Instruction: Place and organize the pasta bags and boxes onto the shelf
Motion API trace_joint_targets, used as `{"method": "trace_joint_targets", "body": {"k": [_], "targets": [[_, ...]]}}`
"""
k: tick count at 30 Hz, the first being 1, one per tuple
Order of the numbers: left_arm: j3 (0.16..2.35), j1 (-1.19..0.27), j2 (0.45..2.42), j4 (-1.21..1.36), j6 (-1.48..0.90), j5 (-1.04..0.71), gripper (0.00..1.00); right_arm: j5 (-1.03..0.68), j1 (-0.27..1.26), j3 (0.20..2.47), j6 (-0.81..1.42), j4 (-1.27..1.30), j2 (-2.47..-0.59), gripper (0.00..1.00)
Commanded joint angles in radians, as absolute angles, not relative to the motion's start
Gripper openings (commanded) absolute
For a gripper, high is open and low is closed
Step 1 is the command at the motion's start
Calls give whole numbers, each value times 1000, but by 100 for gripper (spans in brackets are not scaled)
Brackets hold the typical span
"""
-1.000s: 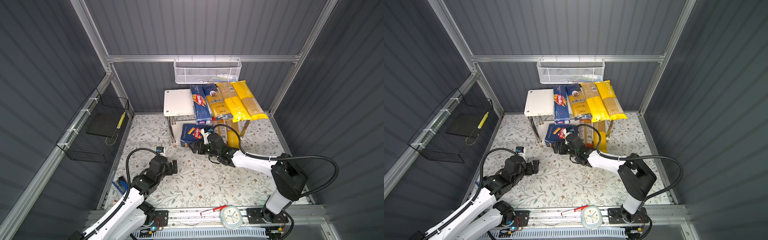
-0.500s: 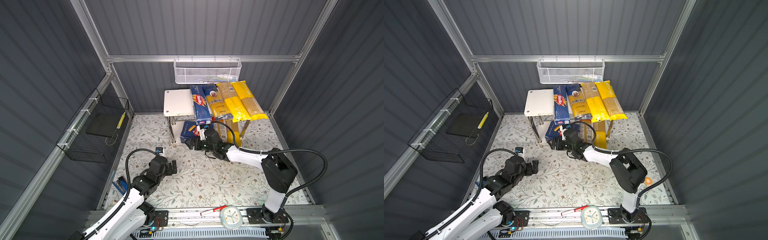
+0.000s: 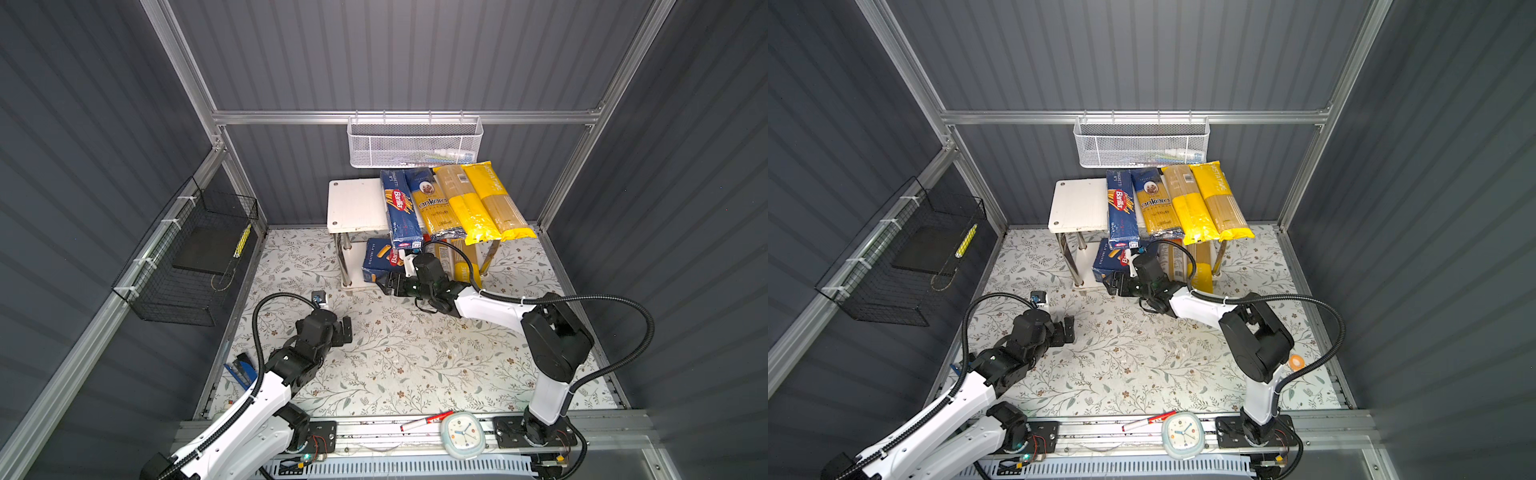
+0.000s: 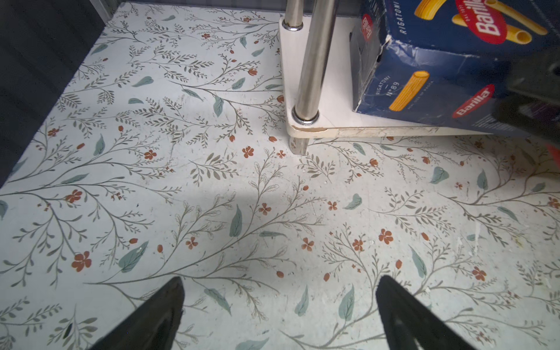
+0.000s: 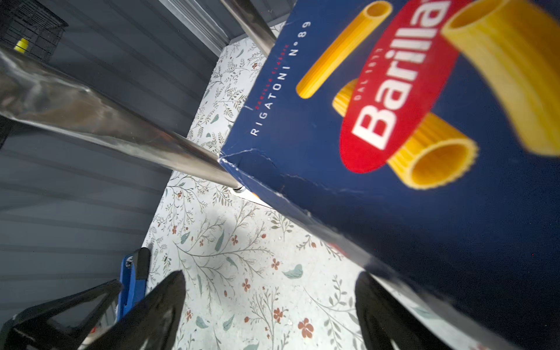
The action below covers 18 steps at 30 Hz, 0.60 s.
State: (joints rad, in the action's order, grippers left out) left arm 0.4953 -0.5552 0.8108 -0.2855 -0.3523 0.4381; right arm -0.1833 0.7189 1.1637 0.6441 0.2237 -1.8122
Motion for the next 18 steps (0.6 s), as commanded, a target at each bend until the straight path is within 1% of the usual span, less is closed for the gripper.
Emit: {"method": "trace_joint_targets", "body": {"k": [1,5,10,13,16,18], "targets": [[538,-540,821,-253,-315,485,100,-142,708,1132,599,180,-1756,86],[546,-502,833,-228,-290,488,100,-146,685,1092,600,176,-1726,87],[542,-404,862,-175,-269,431,100,-130,672,1039,574,132,-1649,87],[520,-352,915,-83,-266,432,100,-84,672,967,550,92,-1549,88],[513,-296,1011,18,-261,407,100,-23,652,865,534,41,-1414,90],[525,-242,1084,62,-257,382,100,20,609,784,532,-18,-1285,93]]}}
